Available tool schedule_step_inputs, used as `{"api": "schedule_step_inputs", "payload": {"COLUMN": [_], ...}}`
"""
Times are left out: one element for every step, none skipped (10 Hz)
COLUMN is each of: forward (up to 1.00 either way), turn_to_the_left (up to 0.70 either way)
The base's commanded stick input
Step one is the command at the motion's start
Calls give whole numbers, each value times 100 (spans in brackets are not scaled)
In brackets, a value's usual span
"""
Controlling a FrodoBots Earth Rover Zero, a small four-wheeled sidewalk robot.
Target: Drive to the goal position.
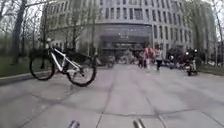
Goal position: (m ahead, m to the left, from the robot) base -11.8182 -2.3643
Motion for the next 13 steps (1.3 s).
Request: {"api": "schedule_step_inputs", "payload": {"forward": [85,85,85,85,85,82,15,5,5,5,5,5,5], "turn_to_the_left": [-34,-34,-34,-34,-34,-5,-1,-5,-6,-6,-6,-6,-6]}}
